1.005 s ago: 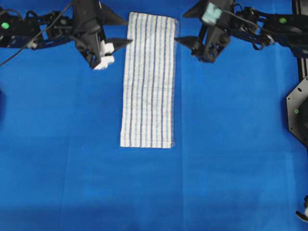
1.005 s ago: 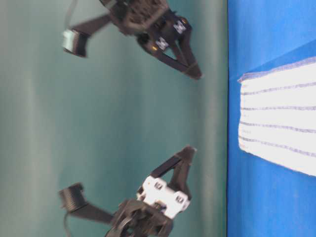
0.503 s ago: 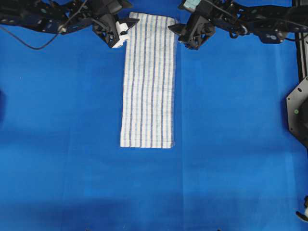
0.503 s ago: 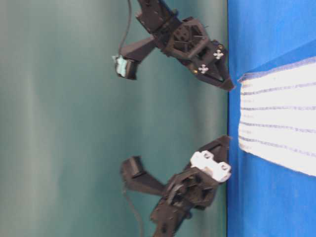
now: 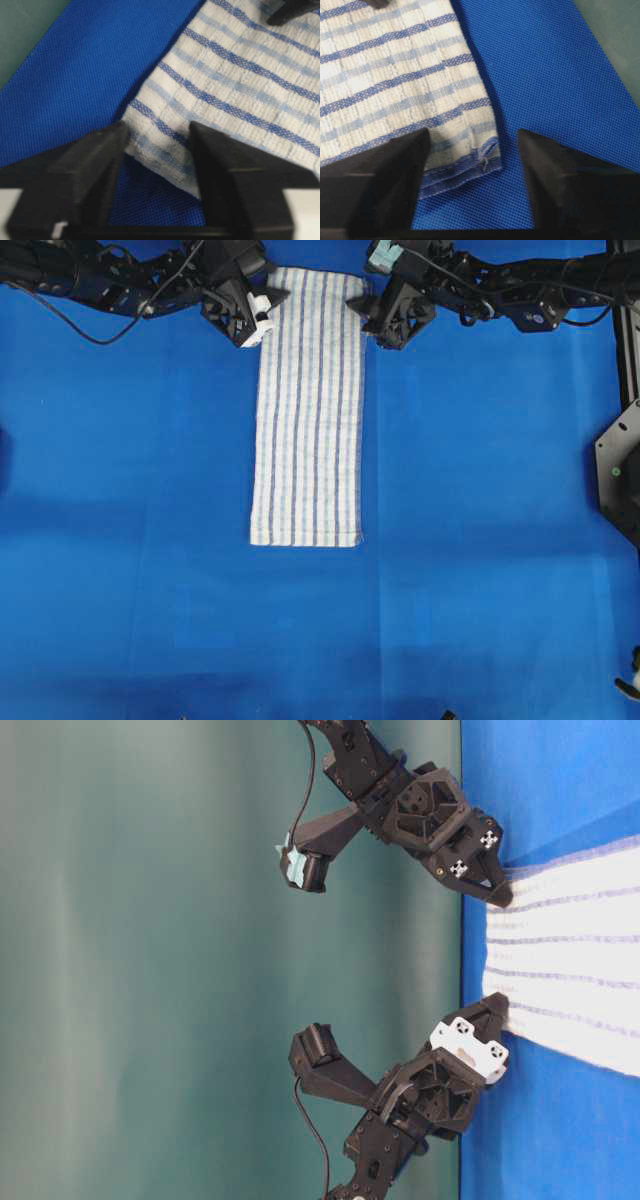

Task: Fold the blue towel.
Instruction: 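Pinch the top corners of the vertical strip with both grippers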

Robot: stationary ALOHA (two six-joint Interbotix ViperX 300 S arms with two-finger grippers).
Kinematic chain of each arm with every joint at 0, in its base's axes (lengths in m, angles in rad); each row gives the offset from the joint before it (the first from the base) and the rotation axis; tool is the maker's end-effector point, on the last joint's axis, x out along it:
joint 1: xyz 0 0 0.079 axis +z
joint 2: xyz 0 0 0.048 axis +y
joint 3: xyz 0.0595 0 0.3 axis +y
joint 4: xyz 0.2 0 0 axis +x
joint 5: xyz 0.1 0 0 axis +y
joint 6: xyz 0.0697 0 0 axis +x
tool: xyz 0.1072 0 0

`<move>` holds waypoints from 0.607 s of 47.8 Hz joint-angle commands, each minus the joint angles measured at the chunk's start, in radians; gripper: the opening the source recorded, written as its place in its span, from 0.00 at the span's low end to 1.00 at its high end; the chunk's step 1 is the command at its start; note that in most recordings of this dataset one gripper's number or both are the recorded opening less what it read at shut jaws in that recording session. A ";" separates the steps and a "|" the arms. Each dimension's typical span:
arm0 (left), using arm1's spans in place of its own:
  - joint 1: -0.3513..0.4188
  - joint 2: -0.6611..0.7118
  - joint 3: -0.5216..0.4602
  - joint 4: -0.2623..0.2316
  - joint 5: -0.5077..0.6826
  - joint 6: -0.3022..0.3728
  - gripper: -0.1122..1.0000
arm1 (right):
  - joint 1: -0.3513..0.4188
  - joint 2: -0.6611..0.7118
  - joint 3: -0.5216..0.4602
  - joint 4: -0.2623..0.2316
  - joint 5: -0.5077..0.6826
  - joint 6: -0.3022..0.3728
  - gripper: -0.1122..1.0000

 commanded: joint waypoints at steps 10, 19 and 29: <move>-0.037 -0.014 -0.006 0.002 0.005 0.005 0.14 | 0.023 -0.012 -0.006 0.003 -0.003 -0.002 0.39; -0.044 -0.015 -0.006 0.000 0.003 0.012 0.13 | 0.037 -0.012 -0.006 0.003 -0.006 -0.002 0.25; -0.043 -0.025 -0.006 0.000 0.005 0.031 0.13 | 0.037 -0.023 -0.006 0.003 -0.002 -0.002 0.23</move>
